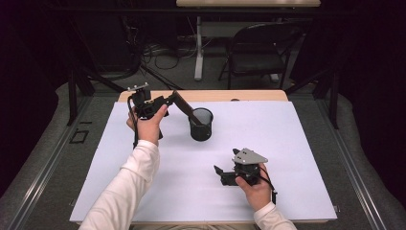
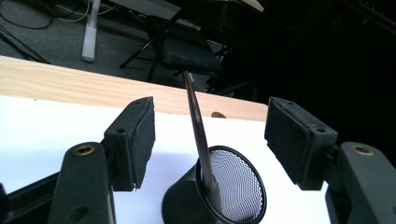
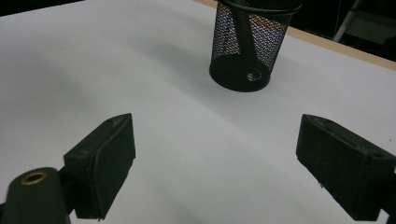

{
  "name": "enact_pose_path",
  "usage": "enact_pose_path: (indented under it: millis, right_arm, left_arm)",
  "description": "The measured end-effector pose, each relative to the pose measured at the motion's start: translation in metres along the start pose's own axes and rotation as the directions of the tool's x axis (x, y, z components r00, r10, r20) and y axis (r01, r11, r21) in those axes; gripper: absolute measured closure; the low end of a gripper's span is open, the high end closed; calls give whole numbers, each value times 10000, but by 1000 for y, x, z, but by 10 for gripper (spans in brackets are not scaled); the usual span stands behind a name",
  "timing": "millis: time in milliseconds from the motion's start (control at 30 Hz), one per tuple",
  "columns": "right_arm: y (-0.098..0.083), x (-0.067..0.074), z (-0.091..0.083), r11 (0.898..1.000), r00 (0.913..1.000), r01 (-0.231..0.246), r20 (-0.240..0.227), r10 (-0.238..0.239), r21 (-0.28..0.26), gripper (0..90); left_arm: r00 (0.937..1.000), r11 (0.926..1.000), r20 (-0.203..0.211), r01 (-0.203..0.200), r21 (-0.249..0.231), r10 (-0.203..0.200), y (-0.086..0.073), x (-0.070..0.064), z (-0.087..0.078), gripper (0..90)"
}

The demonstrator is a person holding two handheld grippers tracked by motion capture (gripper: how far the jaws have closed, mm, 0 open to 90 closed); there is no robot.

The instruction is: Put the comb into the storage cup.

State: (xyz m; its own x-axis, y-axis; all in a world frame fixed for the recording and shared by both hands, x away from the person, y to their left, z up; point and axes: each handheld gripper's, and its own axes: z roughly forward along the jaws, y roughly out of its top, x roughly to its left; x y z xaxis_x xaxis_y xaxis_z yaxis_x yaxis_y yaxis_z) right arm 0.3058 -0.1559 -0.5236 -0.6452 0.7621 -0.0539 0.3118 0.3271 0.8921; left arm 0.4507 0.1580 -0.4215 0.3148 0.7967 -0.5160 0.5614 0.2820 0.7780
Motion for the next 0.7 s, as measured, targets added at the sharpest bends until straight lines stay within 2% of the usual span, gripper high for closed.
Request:
enact_pose_path:
  millis: [67, 133, 400, 467, 567, 700]
  right_arm:
    - [0, 0, 0, 10000, 10000, -10, 3, 10, 6, 117]
    - [0, 0, 0, 10000, 10000, -14, 9, 14, 0, 117]
    - [0, 0, 0, 10000, 10000, -2, 16, 2, -3, 117]
    - [0, 0, 0, 10000, 10000, -7, 16, 7, 2, 117]
    - [0, 1, 0, 10000, 10000, 0, 24, 0, -20, 117]
    - [0, 1, 0, 10000, 10000, -13, 34, 13, 2, 117]
  left_arm:
    - [9998, 10000, 178, 28, -30, -28, 1, 2, -3, 355]
    - [9998, 9997, 118, -141, -180, 143, 2, 3, -6, 355]
    - [9996, 9996, 61, -267, -7, 267, 3, 6, -20, 354]
    - [9994, 9996, 174, -290, -67, 291, 3, 6, -23, 354]
    - [9976, 9996, 633, -284, -23, 285, 3, 8, -27, 353]
    - [9961, 9992, 791, -386, 48, 381, 2, 7, -32, 352]
